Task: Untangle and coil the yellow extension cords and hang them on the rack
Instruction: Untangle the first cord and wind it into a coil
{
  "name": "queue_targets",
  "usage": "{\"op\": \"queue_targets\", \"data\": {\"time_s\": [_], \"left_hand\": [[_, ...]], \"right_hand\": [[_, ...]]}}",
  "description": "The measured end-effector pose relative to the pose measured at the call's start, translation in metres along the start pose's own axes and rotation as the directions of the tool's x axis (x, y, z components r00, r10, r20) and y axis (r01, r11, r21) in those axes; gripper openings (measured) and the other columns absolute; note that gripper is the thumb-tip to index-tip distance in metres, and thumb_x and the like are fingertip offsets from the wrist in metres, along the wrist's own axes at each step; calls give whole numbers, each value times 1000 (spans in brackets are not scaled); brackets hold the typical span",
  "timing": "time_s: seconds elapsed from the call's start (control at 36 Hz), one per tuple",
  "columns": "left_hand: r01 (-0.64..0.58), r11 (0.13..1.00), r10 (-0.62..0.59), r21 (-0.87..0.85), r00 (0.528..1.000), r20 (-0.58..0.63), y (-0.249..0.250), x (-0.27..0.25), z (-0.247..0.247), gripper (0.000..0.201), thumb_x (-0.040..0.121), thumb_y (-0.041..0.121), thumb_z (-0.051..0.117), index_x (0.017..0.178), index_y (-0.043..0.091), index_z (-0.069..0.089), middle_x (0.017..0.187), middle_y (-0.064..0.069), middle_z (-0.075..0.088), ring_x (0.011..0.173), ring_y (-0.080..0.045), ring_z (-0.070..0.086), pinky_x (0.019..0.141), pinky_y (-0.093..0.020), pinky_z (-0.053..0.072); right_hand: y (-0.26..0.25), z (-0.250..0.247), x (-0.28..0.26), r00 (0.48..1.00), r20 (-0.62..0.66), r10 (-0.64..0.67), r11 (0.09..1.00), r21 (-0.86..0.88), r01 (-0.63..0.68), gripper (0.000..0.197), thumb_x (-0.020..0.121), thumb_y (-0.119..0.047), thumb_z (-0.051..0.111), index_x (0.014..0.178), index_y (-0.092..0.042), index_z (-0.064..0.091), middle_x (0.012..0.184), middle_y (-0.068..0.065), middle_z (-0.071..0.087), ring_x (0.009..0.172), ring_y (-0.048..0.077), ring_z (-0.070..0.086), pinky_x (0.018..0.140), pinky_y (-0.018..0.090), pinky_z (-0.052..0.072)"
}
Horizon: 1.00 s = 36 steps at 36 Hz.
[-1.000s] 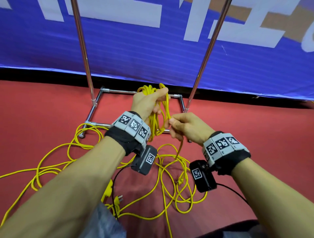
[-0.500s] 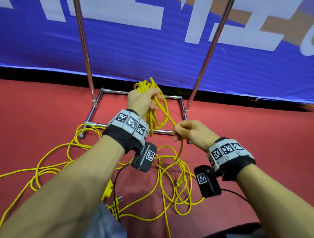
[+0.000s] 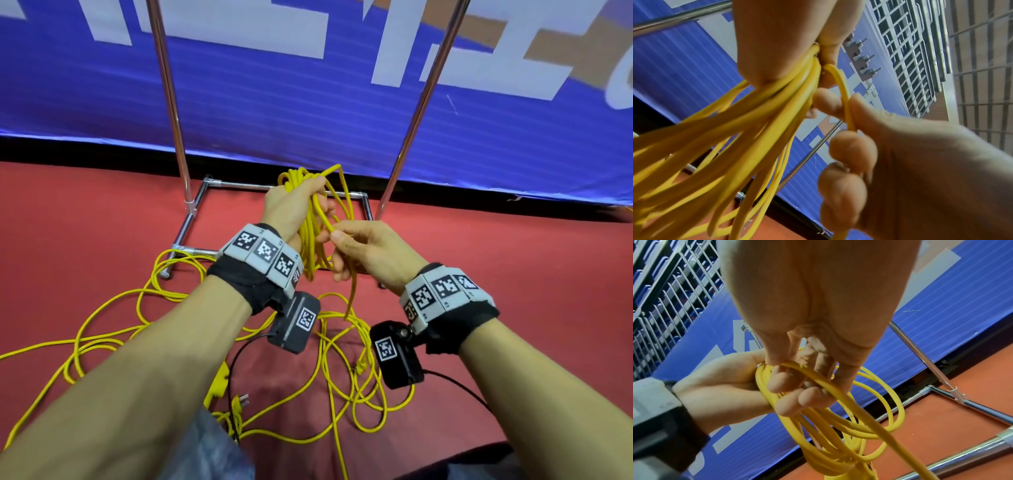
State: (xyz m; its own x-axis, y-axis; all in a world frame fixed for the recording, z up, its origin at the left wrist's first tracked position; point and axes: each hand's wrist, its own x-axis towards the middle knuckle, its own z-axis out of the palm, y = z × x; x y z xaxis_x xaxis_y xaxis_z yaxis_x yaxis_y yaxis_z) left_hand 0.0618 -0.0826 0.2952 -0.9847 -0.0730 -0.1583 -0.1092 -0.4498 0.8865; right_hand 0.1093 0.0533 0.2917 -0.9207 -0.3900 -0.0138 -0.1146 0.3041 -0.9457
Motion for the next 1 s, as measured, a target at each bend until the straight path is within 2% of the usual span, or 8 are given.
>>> {"op": "queue_targets", "data": {"time_s": [0.06, 0.22, 0.36, 0.58, 0.67, 0.75, 0.86, 1.0], "left_hand": [[66, 993, -59, -102, 995, 75, 2, -4, 2, 22, 94, 9, 57, 72, 4, 56, 49, -7, 58, 54, -24, 66, 68, -43, 57], [123, 965, -83, -232, 981, 174, 12, -7, 4, 27, 97, 6, 51, 70, 10, 48, 49, 1, 42, 36, -11, 40, 45, -23, 43], [46, 961, -6, -272, 989, 145, 32, -5, -8, 28, 98, 8, 50, 71, 14, 44, 48, 4, 36, 35, -8, 32, 41, -20, 37], [-185, 963, 170, 195, 981, 92, 16, -21, -17, 33, 93, 0, 52, 65, 15, 41, 42, 6, 32, 32, -7, 27, 37, -19, 32], [-263, 888, 246, 377, 965, 95, 5, -23, -24, 31, 82, 5, 63, 58, 13, 44, 40, 4, 36, 31, -12, 31, 43, -24, 34], [-259, 865, 246, 430, 965, 86, 0, -22, -28, 26, 75, 12, 64, 57, 14, 46, 41, 3, 39, 32, -14, 34, 46, -26, 35], [-220, 882, 210, 416, 975, 70, -1, -21, -25, 32, 87, 2, 60, 59, 12, 47, 43, 2, 39, 33, -12, 35, 41, -23, 35], [-184, 892, 152, 412, 982, 110, -4, -25, -9, 28, 90, 5, 59, 62, 7, 58, 48, -3, 58, 31, -10, 38, 44, -26, 38]], "right_hand": [[4, -3, -1, 999, -15, 38, 999, 15, -37, 22, 102, -17, 43, 96, -6, 62, 60, 9, 55, 57, 26, 59, 62, 36, 50], [26, -21, -11, 982, 27, 186, 979, -89, -183, 23, 92, -10, 62, 71, -1, 59, 58, 9, 61, 52, 14, 57, 55, 18, 44], [59, -35, -16, 943, 5, 333, 921, -214, -324, 20, 88, -7, 65, 68, -6, 62, 57, 6, 63, 57, 16, 60, 73, 33, 50], [42, -48, -18, 902, -237, 361, 929, 183, -323, 41, 85, 4, 52, 48, -13, 47, 47, 1, 30, 45, 16, 28, 50, 26, 28], [21, -51, -17, 909, -178, 376, 880, 375, -291, 49, 87, -4, 45, 41, -21, 45, 47, -6, 25, 45, 12, 20, 49, 27, 26], [2, -51, -18, 930, -76, 358, 828, 485, -279, 31, 88, -14, 36, 60, -13, 49, 51, -5, 28, 44, 10, 22, 50, 24, 25], [-14, -48, -15, 958, -138, 253, 829, 542, -141, 25, 92, -10, 35, 81, -3, 56, 55, 0, 39, 50, 12, 30, 48, 21, 29], [-24, -37, -11, 986, -155, 57, 956, 293, -9, 21, 101, -14, 42, 102, -5, 62, 64, 3, 49, 54, 15, 47, 63, 31, 51]]}}
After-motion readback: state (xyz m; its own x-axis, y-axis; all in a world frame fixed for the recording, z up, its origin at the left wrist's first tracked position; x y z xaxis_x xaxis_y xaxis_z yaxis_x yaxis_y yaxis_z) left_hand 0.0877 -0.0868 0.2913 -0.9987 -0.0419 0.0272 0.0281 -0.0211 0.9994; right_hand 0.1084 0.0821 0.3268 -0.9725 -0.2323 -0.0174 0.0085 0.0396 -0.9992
